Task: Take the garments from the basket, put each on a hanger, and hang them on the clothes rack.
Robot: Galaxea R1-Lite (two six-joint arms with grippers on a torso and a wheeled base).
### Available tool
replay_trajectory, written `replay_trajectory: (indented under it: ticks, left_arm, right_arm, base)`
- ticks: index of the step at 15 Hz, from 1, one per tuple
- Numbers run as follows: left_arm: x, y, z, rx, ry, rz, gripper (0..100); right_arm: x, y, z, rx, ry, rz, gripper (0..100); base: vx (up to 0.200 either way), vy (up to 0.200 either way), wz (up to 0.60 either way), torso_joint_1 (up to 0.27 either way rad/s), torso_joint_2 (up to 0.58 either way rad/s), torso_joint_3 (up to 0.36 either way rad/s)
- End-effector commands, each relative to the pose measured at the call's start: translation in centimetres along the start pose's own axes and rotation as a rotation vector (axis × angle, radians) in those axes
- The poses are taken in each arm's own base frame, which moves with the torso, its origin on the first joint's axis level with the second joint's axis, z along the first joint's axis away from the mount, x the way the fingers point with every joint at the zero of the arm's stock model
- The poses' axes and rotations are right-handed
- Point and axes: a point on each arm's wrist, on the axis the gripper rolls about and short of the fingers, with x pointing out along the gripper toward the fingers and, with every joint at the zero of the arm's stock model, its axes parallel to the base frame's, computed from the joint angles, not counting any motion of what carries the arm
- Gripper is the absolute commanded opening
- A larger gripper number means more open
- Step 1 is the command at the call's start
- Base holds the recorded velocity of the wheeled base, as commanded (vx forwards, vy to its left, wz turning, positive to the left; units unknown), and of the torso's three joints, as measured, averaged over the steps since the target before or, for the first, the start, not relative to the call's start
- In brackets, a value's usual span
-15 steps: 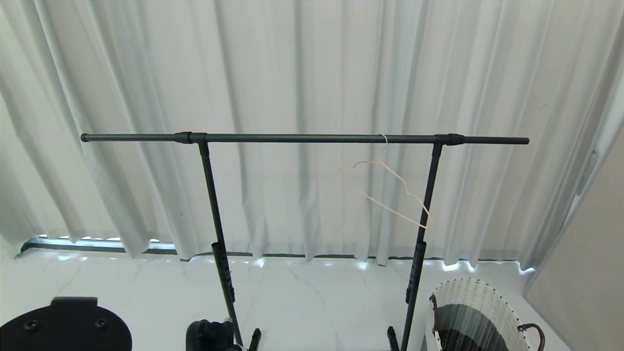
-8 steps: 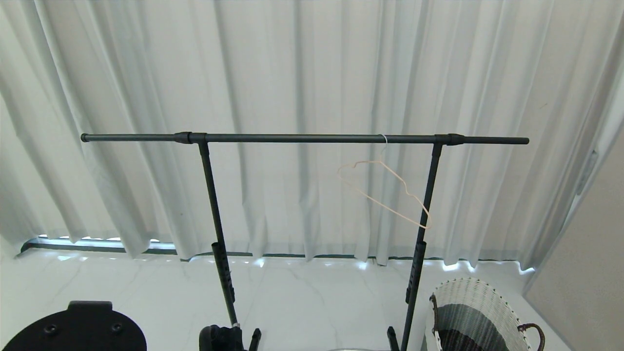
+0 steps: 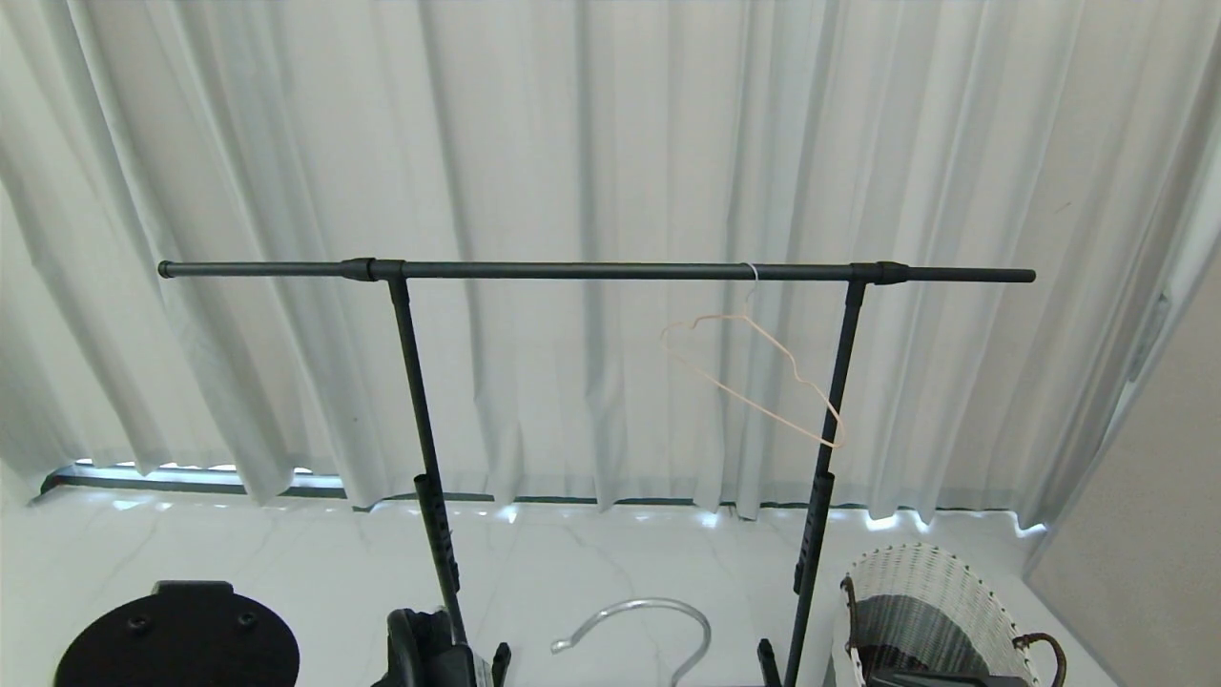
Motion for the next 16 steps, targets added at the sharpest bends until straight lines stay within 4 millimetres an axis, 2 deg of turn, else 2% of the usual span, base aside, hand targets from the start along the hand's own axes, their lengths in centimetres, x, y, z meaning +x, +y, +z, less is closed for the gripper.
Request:
replay_trajectory:
  ticks: [1, 4, 5, 8, 10, 12, 14, 16]
  left_arm:
    - [-0.1, 1.2, -1.2, -0.059, 0.055, 0.125, 0]
    - [-0.6, 3.2, -1.3, -0.132, 0.036, 0.254, 0]
    - [-0.8, 4.2, -0.6, -0.147, -0.018, 0.305, 0]
    - [-0.8, 5.2, 1.1, -0.131, -0.123, 0.357, 0]
    - [-0.7, 5.5, 1.5, -0.114, -0.127, 0.409, 0]
    - [-1.0, 5.8, 2.4, -0.102, -0.158, 0.43, 0]
    - [-1.2, 6.1, 3.4, -0.098, -0.19, 0.435, 0]
    - [-1.2, 6.0, 4.5, -0.085, -0.224, 0.425, 0]
  right_arm:
    - [-0.3, 0.1, -0.8, 0.0, 0.034, 0.004, 100]
    - [-0.3, 0.1, -0.9, 0.019, 0.042, 0.002, 100]
    - [-0.2, 0.1, -1.0, 0.066, 0.049, 0.006, 100]
    - [1.1, 0.0, -1.5, 0.223, 0.111, -0.012, 100]
    - [3.1, -1.1, -1.2, 0.4, 0.128, -0.092, 100]
    - [5.6, -3.6, -0.7, 0.574, 0.107, -0.255, 100]
    - [7.7, -4.9, 0.3, 0.627, 0.061, -0.31, 100]
    - [9.4, -5.3, 0.8, 0.624, 0.047, -0.326, 100]
  base:
    - [0.0, 0.0, 0.0, 0.0, 0.0, 0.0]
    - [0.0, 0.0, 0.0, 0.0, 0.0, 0.0]
    - [0.0, 0.0, 0.0, 0.0, 0.0, 0.0]
    - [0.0, 0.0, 0.0, 0.0, 0.0, 0.0]
    - [0.0, 0.0, 0.0, 0.0, 0.0, 0.0]
    - [0.0, 0.0, 0.0, 0.0, 0.0, 0.0]
    - [0.0, 0.0, 0.0, 0.0, 0.0, 0.0]
    - [0.0, 0.0, 0.0, 0.0, 0.0, 0.0]
